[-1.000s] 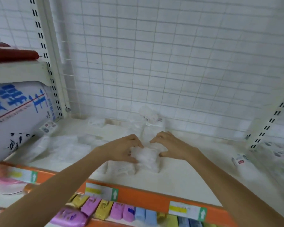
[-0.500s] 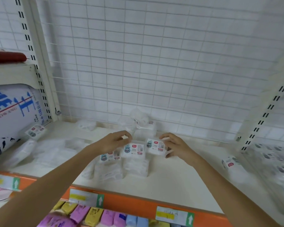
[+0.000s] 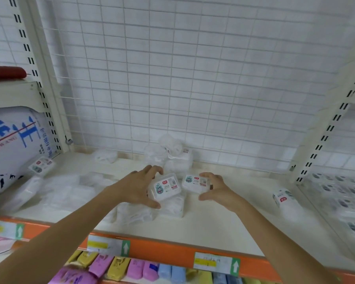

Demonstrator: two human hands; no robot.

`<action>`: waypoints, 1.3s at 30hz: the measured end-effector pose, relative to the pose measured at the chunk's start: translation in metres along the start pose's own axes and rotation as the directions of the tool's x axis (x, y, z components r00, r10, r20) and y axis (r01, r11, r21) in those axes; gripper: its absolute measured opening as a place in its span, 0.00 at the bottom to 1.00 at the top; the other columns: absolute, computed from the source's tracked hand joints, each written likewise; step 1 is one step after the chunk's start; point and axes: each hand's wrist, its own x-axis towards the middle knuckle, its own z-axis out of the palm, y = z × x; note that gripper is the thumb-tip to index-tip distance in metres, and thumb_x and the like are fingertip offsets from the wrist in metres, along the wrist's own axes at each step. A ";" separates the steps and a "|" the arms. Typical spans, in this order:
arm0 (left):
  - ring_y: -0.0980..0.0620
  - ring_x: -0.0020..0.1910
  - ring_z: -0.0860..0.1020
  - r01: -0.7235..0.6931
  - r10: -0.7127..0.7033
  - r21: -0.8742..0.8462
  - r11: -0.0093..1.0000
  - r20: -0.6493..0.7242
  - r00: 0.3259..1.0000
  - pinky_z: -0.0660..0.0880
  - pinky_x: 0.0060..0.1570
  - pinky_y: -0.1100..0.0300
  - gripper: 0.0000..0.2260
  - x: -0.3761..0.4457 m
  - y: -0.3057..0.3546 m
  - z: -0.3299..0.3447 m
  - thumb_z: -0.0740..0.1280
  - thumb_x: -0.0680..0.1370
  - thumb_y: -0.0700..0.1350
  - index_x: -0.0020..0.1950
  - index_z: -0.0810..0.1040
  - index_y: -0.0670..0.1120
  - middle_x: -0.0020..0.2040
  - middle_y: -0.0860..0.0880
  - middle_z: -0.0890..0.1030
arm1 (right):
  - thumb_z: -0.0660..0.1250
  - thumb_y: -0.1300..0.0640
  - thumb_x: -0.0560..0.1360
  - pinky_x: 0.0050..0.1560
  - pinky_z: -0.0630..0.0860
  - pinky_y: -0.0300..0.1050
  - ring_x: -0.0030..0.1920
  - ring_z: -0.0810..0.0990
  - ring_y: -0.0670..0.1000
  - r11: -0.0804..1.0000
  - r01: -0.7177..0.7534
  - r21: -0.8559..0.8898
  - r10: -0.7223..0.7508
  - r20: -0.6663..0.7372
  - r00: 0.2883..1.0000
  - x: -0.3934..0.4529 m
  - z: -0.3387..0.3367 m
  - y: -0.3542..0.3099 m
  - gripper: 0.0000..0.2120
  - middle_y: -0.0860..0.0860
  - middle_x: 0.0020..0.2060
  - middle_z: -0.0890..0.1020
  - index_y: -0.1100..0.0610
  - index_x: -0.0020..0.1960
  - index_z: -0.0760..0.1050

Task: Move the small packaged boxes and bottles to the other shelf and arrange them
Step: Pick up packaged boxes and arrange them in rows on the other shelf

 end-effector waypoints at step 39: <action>0.71 0.53 0.70 -0.576 0.524 -0.547 0.608 -0.269 0.808 0.64 0.52 0.80 0.30 0.010 0.241 0.075 0.67 0.61 0.58 0.62 0.70 0.50 0.54 0.57 0.72 | 0.75 0.61 0.66 0.61 0.69 0.43 0.61 0.70 0.50 0.871 -0.337 -0.357 -0.058 -0.756 0.652 -0.395 -0.104 0.105 0.35 0.51 0.64 0.71 0.54 0.69 0.66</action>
